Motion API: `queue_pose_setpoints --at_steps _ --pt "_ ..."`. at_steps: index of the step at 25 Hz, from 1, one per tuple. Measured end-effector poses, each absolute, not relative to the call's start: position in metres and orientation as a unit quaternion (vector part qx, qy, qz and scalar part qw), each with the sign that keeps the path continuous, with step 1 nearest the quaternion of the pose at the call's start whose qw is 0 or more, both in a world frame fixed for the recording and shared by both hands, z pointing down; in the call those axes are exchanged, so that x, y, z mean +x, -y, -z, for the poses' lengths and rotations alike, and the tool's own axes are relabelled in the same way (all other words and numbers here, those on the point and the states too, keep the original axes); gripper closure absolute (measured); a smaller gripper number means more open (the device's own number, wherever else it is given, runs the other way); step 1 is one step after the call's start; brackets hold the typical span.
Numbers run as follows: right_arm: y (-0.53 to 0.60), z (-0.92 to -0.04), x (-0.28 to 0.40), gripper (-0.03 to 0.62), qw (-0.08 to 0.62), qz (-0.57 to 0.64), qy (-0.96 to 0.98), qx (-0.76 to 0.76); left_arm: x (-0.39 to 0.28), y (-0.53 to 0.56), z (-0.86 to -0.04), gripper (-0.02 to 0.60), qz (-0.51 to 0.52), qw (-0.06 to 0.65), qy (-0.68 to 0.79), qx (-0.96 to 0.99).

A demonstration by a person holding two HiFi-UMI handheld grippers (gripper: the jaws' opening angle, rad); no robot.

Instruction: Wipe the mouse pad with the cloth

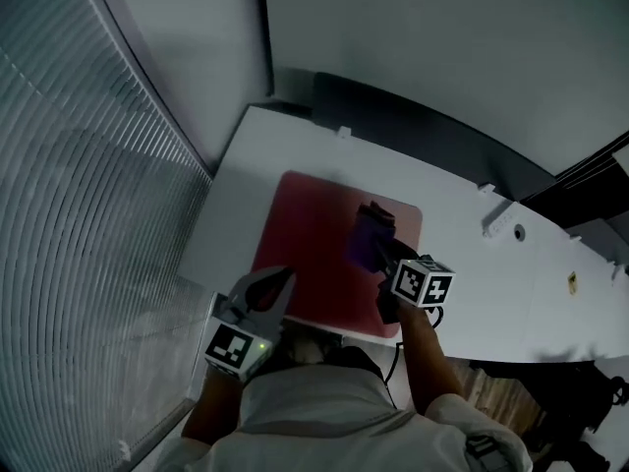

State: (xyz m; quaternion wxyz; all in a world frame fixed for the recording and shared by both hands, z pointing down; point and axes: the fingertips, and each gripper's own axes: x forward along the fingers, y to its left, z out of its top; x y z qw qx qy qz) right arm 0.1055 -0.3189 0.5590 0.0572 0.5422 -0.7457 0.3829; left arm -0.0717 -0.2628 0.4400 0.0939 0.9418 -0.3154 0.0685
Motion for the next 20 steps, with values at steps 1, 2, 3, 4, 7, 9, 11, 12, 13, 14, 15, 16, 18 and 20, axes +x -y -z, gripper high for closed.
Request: queue_pose_setpoints --at_steps 1,2,3,4,7,9,11,12,13,14,15,16,18,20 --pt "0.325 -0.56 0.08 0.545 0.061 -0.384 0.756 0.526 -0.087 0.264 -0.442 0.578 -0.069 0.096 0.325 0.938" --pt "0.33 -0.563 0.054 0.545 0.066 -0.384 0.766 0.51 -0.101 0.264 -0.444 0.578 -0.069 0.097 0.334 0.935" --pt "0.334 -0.566 0.028 0.545 0.072 -0.384 0.776 0.495 -0.115 0.264 -0.445 0.578 -0.068 0.097 0.341 0.932" --pt "0.337 -0.569 0.003 0.545 0.077 -0.384 0.785 0.48 -0.128 0.263 -0.445 0.578 -0.065 0.096 0.349 0.93" --pt "0.344 -0.586 -0.075 0.545 0.092 -0.388 0.813 0.424 -0.165 0.258 -0.445 0.58 -0.052 0.091 0.386 0.916" --pt "0.349 -0.601 -0.121 0.545 0.099 -0.399 0.823 0.391 -0.192 0.253 -0.45 0.578 -0.049 0.086 0.408 0.908" --pt "0.353 -0.616 -0.154 0.545 0.109 -0.408 0.822 0.381 -0.214 0.246 -0.451 0.578 -0.052 0.083 0.416 0.904" --pt "0.355 -0.623 -0.167 0.545 0.117 -0.411 0.82 0.38 -0.223 0.242 -0.449 0.578 -0.052 0.086 0.421 0.901" --pt "0.358 -0.63 -0.18 0.545 0.128 -0.413 0.819 0.379 -0.233 0.238 -0.447 0.578 -0.052 0.09 0.427 0.898" --pt "0.36 -0.637 -0.191 0.545 0.139 -0.414 0.816 0.378 -0.243 0.234 -0.447 0.578 -0.052 0.091 0.434 0.895" --pt "0.362 -0.646 -0.2 0.545 0.151 -0.417 0.813 0.379 -0.253 0.232 -0.448 0.58 -0.051 0.092 0.441 0.891" --pt "0.363 -0.656 -0.206 0.545 0.162 -0.419 0.808 0.382 -0.26 0.229 -0.45 0.578 -0.049 0.095 0.445 0.889" --pt "0.362 -0.674 -0.207 0.545 0.181 -0.421 0.796 0.395 -0.272 0.225 -0.452 0.58 -0.046 0.102 0.448 0.887" --pt "0.36 -0.684 -0.2 0.545 0.192 -0.421 0.784 0.415 -0.279 0.221 -0.449 0.578 -0.047 0.104 0.446 0.888"
